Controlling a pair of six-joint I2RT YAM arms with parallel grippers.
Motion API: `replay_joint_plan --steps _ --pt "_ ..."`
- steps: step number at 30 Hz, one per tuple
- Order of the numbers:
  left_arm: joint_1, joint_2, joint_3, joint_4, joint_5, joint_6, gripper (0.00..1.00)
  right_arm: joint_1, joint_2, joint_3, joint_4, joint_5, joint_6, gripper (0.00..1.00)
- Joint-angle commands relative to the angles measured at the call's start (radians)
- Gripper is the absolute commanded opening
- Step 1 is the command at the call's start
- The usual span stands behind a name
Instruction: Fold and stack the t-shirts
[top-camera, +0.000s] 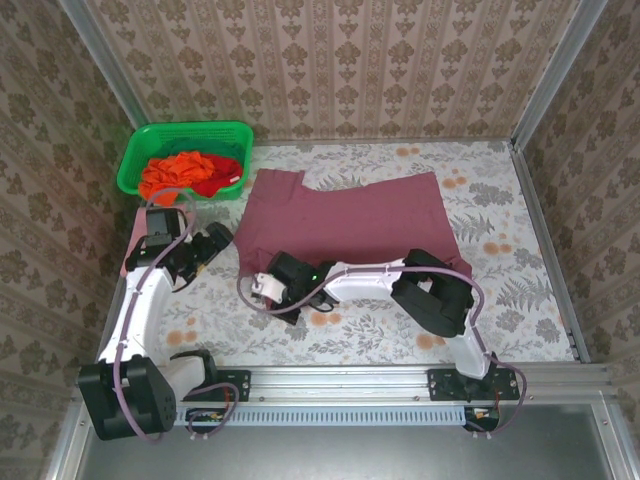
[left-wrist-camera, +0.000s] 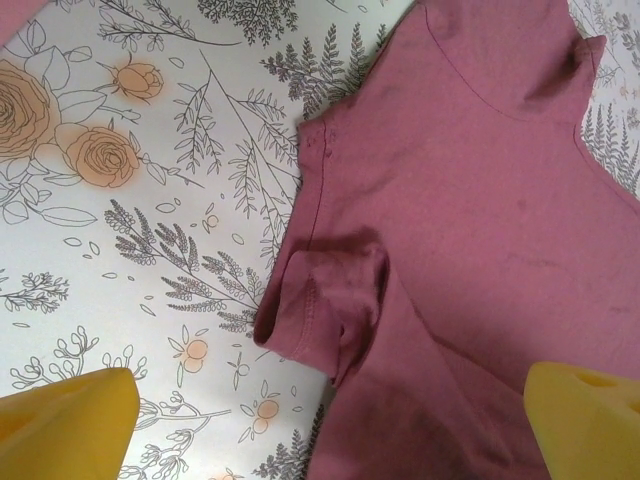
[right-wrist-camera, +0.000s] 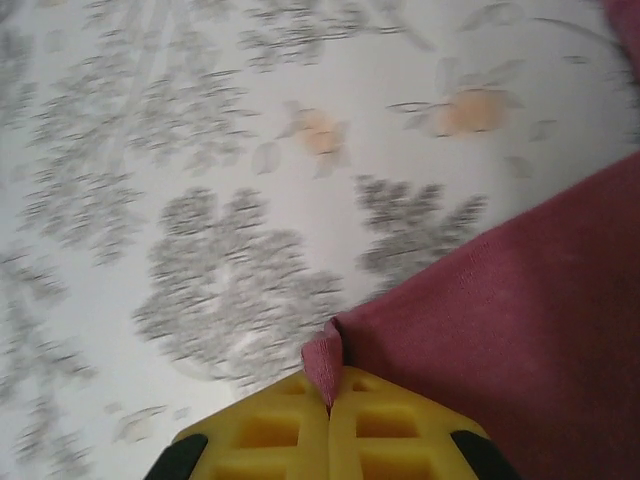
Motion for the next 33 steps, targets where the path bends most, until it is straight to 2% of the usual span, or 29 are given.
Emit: replay_joint_plan --steps 1,8,13,18,22,25,33 --pt "0.007 -0.003 -0.013 0.002 0.016 -0.006 1.00 0.073 -0.097 -0.031 -0.085 -0.083 -0.016 0.06" --pt "0.008 -0.006 -0.037 0.005 0.028 -0.009 1.00 0.126 -0.175 -0.052 -0.164 -0.178 -0.032 0.07" --pt "0.005 -0.025 -0.069 0.002 0.038 -0.020 1.00 0.122 -0.188 -0.061 -0.212 -0.167 -0.074 0.10" --pt "-0.059 0.006 -0.115 0.089 0.045 -0.061 0.98 0.100 -0.170 -0.030 -0.196 -0.176 -0.068 0.08" --pt "-0.185 0.158 -0.068 0.209 0.031 -0.065 0.94 0.088 -0.169 -0.018 -0.191 -0.180 -0.073 0.08" --pt "-0.245 0.352 0.016 0.257 0.030 -0.046 0.91 0.079 -0.168 -0.023 -0.178 -0.184 -0.063 0.08" --pt "-0.268 0.718 0.195 0.336 0.051 -0.028 0.88 0.031 -0.159 -0.052 -0.128 -0.175 -0.028 0.08"
